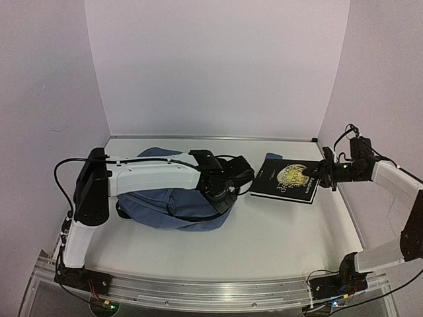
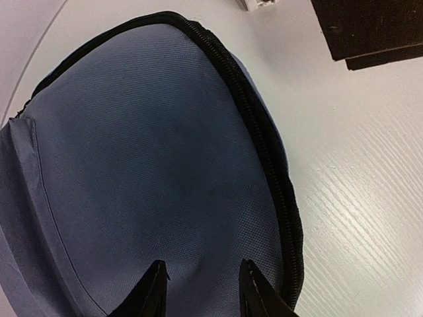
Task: Pack the student bag
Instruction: Place the book in the student bag.
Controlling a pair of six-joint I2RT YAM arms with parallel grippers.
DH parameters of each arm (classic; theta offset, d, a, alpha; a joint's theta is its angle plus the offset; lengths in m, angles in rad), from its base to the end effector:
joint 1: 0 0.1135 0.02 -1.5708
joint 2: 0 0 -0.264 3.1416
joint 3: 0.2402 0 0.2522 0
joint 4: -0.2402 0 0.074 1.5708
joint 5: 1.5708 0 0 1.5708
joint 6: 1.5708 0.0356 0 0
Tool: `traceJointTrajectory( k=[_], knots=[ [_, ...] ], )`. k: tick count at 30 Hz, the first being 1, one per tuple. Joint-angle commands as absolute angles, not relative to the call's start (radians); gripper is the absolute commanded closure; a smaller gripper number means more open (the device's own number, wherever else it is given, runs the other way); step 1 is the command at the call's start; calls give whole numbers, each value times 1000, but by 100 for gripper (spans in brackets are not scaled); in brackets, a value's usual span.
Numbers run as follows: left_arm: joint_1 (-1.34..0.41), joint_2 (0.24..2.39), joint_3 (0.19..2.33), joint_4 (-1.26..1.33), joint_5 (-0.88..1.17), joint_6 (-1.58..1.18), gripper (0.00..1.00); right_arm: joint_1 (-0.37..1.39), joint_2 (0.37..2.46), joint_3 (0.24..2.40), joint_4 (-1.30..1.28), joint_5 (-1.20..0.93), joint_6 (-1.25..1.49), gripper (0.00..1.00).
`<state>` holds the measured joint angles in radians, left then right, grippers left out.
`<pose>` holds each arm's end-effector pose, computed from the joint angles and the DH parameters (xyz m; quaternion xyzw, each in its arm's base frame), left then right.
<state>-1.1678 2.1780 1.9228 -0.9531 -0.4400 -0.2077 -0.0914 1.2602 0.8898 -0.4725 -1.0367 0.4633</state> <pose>0.1945 -0.4176 0.2272 0.4084 0.8696 0.0542 0.2722 0.2524 0.0076 0.2633 0.0526 0.8290 0.5122 0.2183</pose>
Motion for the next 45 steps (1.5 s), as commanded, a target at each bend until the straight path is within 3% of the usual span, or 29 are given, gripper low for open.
traceJointTrajectory(
  k=[1, 6, 9, 18, 25, 37, 45],
  knots=[
    [-1164, 2154, 1948, -950, -406, -217, 57, -95, 1225, 916, -417, -1109, 453, 100],
    [-1200, 2088, 1904, -872, -278, -160, 35, -94, 1221, 913, -417, -1110, 453, 100],
    [-1230, 2093, 1894, -855, -237, -126, 27, -95, 1221, 912, -417, -1109, 454, 100],
    [-1236, 2263, 2055, -1044, -538, -150, 18, -95, 1232, 915, -416, -1110, 456, 100],
    [-1223, 2314, 2087, -1140, -615, -176, 23, -95, 1229, 916, -417, -1111, 458, 100],
    [-1215, 2153, 2004, -1082, -558, -211, 49, -95, 1235, 918, -416, -1114, 459, 100],
    [-1194, 2158, 2007, -1104, -568, -220, 51, -95, 1232, 916, -415, -1115, 461, 100]
  ],
)
